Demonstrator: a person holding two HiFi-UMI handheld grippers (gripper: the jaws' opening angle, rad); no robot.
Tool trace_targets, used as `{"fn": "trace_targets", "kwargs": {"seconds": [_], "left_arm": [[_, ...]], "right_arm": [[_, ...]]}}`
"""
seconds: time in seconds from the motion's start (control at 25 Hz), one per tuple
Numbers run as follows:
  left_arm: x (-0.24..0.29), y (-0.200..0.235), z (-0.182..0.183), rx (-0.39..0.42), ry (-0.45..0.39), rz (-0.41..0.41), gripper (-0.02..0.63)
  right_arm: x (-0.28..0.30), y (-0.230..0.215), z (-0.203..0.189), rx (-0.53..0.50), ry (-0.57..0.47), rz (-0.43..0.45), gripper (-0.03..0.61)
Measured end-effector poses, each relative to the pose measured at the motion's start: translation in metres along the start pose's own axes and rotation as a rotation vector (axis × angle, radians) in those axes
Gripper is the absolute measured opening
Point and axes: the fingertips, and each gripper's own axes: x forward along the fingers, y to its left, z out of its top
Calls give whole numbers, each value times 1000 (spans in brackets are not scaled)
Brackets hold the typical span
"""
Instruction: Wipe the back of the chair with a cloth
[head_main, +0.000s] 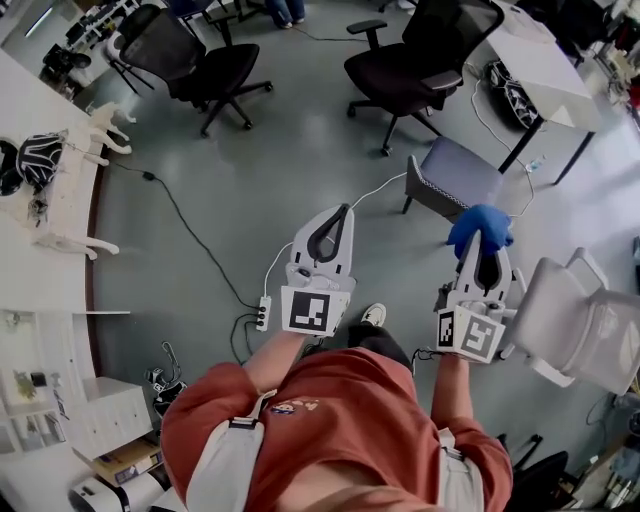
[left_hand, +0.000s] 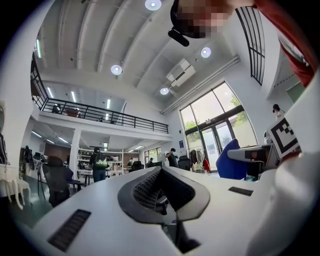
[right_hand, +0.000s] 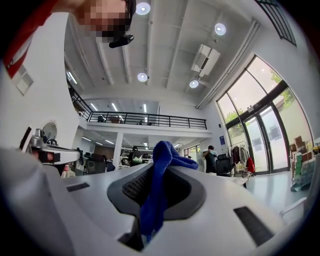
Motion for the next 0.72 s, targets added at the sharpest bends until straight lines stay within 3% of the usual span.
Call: {"fn": "trace_targets", "kwargs": {"seconds": [0.28,0.48,0.72], "left_arm": [[78,-39,6,-11,7,-98,14],[110,-56,12,-26,2,-201,14],[141,-73,-29,-46,17,-361,14]], "right_arm": [[33,-66,-4,10,11,-88,58],[31,-89,0,0,40,-182,58],[17,-95,-36,-21,72,-323,58]]}}
